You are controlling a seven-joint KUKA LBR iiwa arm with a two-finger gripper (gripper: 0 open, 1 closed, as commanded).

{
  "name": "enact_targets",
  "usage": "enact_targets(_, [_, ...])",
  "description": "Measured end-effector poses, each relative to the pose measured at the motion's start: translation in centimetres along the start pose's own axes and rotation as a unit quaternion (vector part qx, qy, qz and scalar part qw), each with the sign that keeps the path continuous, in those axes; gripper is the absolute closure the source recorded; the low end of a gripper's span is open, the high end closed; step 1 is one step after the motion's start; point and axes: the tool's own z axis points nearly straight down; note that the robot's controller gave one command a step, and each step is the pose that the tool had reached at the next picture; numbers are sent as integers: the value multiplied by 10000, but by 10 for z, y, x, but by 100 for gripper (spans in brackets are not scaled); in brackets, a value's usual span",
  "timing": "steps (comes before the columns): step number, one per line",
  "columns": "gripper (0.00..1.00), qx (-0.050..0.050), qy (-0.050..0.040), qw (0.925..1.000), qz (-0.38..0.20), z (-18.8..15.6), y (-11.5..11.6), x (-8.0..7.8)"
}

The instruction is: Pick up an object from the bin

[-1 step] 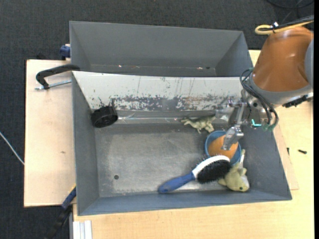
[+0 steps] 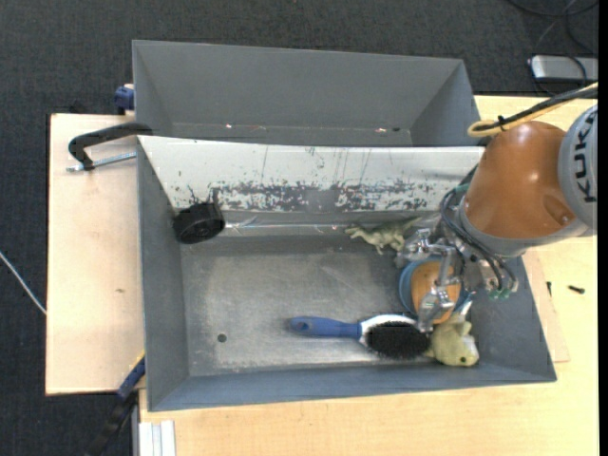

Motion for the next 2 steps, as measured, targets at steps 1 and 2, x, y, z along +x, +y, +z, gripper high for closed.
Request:
enact_targets(1, [0, -17, 64, 9979, -650, -45, 42, 28])
enact_targets(2, [0, -30, 168, 9925, -1213, 19, 71, 17])
